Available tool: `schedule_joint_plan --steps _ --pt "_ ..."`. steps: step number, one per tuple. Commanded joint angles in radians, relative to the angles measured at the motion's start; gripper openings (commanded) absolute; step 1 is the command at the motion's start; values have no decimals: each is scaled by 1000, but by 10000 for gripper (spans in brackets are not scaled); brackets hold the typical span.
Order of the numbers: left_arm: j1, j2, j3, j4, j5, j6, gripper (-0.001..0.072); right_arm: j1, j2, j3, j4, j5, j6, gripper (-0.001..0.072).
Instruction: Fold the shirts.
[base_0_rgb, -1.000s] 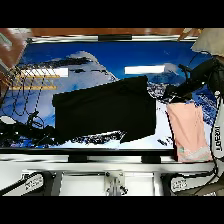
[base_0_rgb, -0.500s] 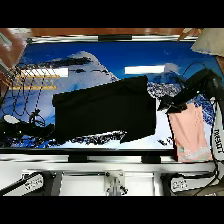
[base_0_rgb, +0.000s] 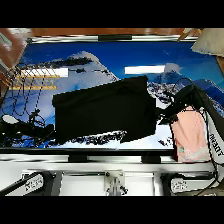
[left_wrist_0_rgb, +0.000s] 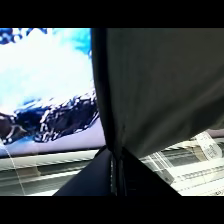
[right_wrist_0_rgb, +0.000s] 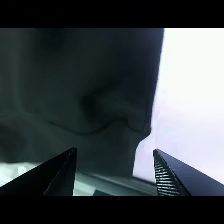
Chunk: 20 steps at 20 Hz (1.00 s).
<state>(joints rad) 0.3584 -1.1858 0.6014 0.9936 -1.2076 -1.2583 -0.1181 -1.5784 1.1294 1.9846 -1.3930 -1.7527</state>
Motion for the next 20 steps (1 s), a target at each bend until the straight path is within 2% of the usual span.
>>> schedule_joint_plan --steps 1,2,8,9,11,12,14,15,17,20 --pt "0 13 1 0 -5 9 29 9 -2 -29 4 56 13 582" --pt "0 13 1 0 -5 9 29 9 -2 -34 4 66 16 545" --pt "0 13 1 0 -5 9 29 9 -4 -41 42 117 41 539" --pt "0 13 1 0 -4 10 29 9 -4 -42 42 117 45 452" --pt "0 13 1 0 -3 17 29 9 -4 -50 47 113 50 425" --pt "1 13 1 0 -1 17 29 9 -4 -50 48 104 50 304" --pt "1 13 3 0 11 17 29 9 -3 -50 60 92 25 128" --pt "1 13 15 0 13 19 29 9 4 -50 88 91 -8 64" --pt "0 24 74 0 0 54 25 9 53 -45 130 117 -56 64" --pt "0 112 287 0 -5 54 25 8 195 41 129 140 -122 64"
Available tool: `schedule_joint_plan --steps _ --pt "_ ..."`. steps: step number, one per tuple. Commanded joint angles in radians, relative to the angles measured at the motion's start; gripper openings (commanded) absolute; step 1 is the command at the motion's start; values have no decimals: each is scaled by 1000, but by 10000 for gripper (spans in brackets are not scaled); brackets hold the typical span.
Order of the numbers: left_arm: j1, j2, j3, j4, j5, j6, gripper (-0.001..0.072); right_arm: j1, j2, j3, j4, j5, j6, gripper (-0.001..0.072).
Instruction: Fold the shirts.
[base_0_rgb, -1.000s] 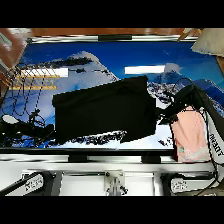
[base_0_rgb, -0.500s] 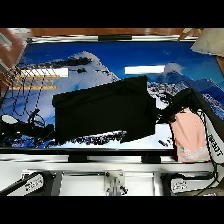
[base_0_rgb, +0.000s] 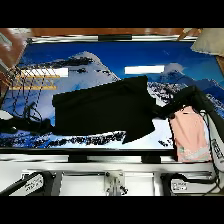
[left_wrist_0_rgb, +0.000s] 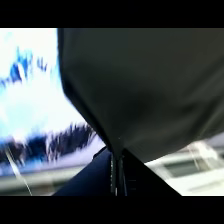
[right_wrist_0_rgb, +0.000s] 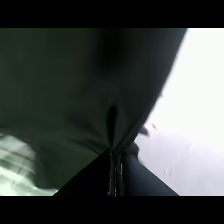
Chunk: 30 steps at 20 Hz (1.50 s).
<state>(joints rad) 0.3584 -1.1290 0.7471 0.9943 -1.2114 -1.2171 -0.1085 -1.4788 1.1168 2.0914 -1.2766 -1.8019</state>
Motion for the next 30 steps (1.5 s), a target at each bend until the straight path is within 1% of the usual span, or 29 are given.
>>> schedule_joint_plan --steps 1,4,6,8,10,11,12,13,16,18,20,22,24,25,27,30 --pt "0 94 241 -1 -1 14 25 -2 159 111 21 24 -106 64" --pt "0 230 633 -1 22 20 26 -2 355 335 20 72 -144 63" --pt "1 311 897 1 96 19 26 -2 492 505 15 190 -148 63" --pt "1 370 1111 3 154 14 26 -2 608 640 -3 319 -147 63" --pt "1 422 1254 37 156 -52 26 -2 703 723 -6 386 -139 64" --pt "1 451 1290 61 157 -111 26 -2 740 748 -8 385 -135 63" --pt "1 484 1297 80 156 -145 27 -2 780 756 -17 383 -116 63" --pt "1 516 1296 100 142 -159 26 -2 812 756 -37 369 -92 63" --pt "1 564 1296 208 23 -185 26 -2 873 756 -137 262 -27 64" --pt "1 580 1296 286 -87 -184 27 -2 887 756 -169 193 -11 63" --pt "1 580 1292 301 -180 -183 27 -2 888 756 -172 140 0 63" --pt "1 580 1255 300 -222 -162 27 -2 881 756 -189 96 40 64" --pt "0 579 1179 300 -247 -116 28 -2 867 756 -241 10 91 63" --pt "0 580 1128 300 -269 -83 27 -2 854 756 -270 -56 101 64" --pt "0 580 998 300 -307 -77 27 -2 807 755 -312 -192 110 63" --pt "0 579 764 295 -312 -77 27 -2 698 674 -306 -318 150 63"
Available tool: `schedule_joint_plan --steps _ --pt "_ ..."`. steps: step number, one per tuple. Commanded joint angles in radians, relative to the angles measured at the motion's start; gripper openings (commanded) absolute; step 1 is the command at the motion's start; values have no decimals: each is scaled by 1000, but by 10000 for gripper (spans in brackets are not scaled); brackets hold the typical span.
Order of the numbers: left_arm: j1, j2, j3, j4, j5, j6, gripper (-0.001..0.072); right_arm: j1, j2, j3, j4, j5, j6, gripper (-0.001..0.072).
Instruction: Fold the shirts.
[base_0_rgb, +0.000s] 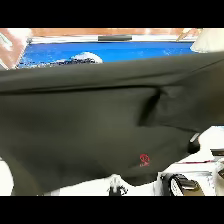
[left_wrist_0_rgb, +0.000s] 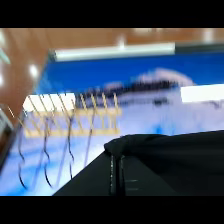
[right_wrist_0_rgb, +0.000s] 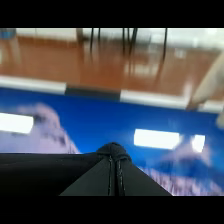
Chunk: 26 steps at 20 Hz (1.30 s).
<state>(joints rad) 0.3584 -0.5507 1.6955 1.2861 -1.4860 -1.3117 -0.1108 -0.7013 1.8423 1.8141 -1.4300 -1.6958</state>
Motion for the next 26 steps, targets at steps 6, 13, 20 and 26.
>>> schedule_joint_plan --steps 6,13,20,26 --pt "0 -93 -659 -40 221 18 27 2 -364 -514 117 224 2 63" --pt "-148 -585 -655 -196 885 17 28 62 -792 -533 248 902 -59 64" --pt "-240 -969 -500 -199 1033 17 28 124 -942 -533 245 1190 -88 64" --pt "-241 -1036 -497 -207 995 17 29 125 -998 -533 244 1007 -89 64"
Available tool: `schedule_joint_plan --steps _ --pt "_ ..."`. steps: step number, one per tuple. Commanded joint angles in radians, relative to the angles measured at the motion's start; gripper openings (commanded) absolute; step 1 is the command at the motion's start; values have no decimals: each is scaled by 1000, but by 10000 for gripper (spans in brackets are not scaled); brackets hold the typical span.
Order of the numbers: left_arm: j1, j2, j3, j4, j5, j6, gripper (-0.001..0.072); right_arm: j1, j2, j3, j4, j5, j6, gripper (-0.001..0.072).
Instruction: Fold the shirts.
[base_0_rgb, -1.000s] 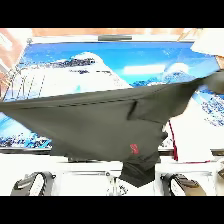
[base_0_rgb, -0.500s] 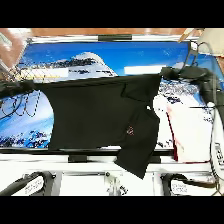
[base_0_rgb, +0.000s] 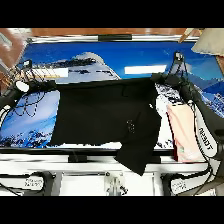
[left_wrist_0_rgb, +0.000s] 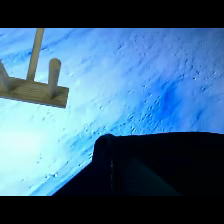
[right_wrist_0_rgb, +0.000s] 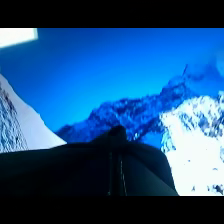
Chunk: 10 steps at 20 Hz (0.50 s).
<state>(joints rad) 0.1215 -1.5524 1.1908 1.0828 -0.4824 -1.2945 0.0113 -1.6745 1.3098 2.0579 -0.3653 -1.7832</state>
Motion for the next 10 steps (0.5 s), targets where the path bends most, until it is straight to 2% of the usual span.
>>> schedule_joint_plan --steps 1,4,6,8,10 --pt "-3 -34 7 -3 -17 0 29 2 -23 0 -2 -67 -1 63" --pt "-3 -34 7 -3 -74 0 29 2 -9 0 -4 -137 -1 64" --pt "-3 -34 7 -3 -145 0 29 2 11 0 -27 -233 0 64" --pt "-3 -32 8 -3 -249 0 29 2 37 0 -100 -351 11 64" --pt "6 -21 8 2 -340 1 28 2 62 0 -221 -457 79 64"
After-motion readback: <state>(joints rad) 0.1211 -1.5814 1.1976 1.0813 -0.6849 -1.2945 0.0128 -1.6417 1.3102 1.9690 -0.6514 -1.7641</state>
